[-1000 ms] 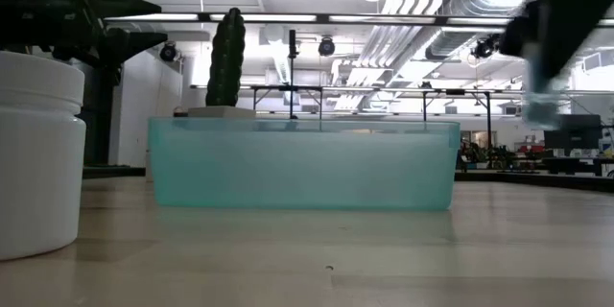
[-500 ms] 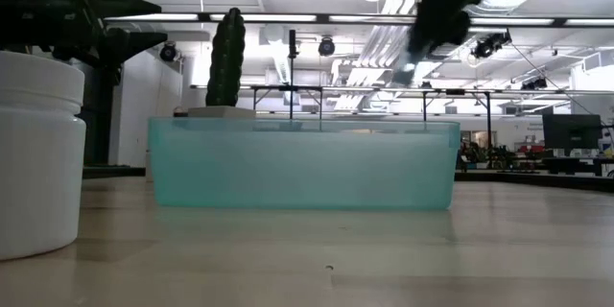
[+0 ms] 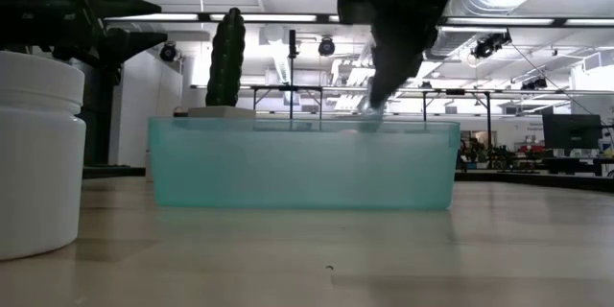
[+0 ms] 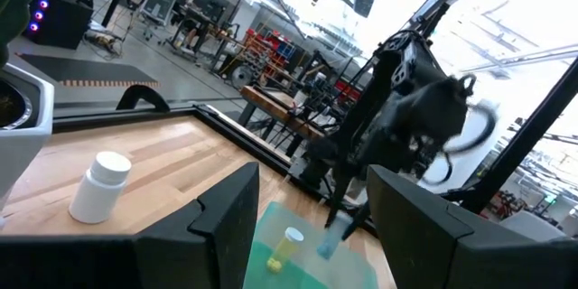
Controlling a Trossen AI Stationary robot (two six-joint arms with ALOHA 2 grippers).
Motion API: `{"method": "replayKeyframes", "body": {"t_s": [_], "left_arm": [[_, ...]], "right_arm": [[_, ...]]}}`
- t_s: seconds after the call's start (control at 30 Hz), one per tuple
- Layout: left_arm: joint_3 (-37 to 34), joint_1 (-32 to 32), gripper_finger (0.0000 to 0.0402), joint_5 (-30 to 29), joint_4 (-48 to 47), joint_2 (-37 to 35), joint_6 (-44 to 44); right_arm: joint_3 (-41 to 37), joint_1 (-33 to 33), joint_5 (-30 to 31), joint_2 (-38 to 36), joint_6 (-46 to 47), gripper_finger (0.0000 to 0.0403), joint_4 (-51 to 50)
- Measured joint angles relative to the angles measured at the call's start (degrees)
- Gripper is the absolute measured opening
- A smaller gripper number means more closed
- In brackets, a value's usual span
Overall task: Pick and place pill bottles into a basket
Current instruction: Put the blue pill bottle into the blue bin
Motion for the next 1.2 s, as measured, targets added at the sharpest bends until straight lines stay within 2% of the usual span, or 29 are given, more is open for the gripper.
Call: {"method": "replayKeyframes", "body": {"t_s": [0.17, 0.37, 0.67, 1.2], "left_arm": [[0.00, 0.00, 0.0241, 0.00, -0.33, 0.00, 0.02], [0.00, 0.02, 0.0241, 0.00, -1.38, 0.00, 0.04], [0.00, 0.02, 0.0241, -0.02, -1.51, 0.00, 0.02], [0.00, 0.02, 0.0241, -0.39, -1.53, 0.00, 0.00]], "right_arm": [[-0.02, 0.11, -2.20, 3.09, 0.00, 0.0104, -2.52], [-0.02, 0.13, -2.96, 4.93, -0.71, 0.0095, -2.49], [-0.30, 0.13, -1.13, 5.11, -3.33, 0.0105, -2.15], [-0.87, 0.17, -4.95, 7.15, -5.09, 0.0101, -2.77]]}}
